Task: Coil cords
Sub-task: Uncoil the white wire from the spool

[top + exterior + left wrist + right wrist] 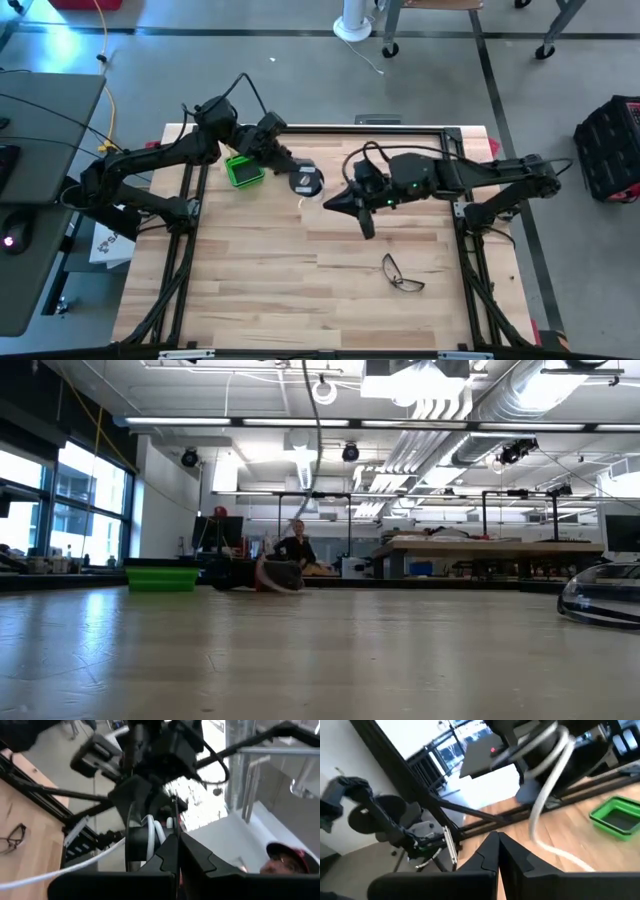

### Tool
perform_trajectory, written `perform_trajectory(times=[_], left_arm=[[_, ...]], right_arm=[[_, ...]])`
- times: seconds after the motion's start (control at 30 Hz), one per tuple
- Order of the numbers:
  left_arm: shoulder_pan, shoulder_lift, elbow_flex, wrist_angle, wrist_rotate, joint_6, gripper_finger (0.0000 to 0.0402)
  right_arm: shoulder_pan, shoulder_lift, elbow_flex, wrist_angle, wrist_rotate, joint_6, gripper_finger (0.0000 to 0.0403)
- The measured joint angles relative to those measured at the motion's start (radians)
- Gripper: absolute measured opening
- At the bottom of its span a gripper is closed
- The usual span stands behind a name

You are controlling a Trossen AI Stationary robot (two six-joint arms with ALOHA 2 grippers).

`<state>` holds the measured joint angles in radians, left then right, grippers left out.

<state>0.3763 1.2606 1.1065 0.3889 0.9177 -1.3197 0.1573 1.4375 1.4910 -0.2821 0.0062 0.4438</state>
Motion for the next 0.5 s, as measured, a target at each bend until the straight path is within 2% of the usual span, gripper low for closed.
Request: perform_trajectory(times=[0.1,0.2,0.37,0.5], left_arm=[[0.000,-0.010,0.000,-0.002,0.009,0.039,0.0000],[0.001,-0.015,0.000,-0.006,-0.030,0.128,0.0000],[-0.013,-0.023,0.000,-0.003,-0.089,0.430,0.0000],[-0.044,-0.040,0.000,-0.003,-0.194,0.619,0.0000]], right_arm=[[0.006,-0.031,0.000,0.047,-0.056,-0.018,0.0000],[0.023,-0.076,0.000,0.033,-0.066,-0.023,0.0000],[0.037,-0.103,0.000,0.007,0.006,-0.024,0.0000],[0.037,-0.104,0.000,0.043,0.020,-0.025,0.0000]])
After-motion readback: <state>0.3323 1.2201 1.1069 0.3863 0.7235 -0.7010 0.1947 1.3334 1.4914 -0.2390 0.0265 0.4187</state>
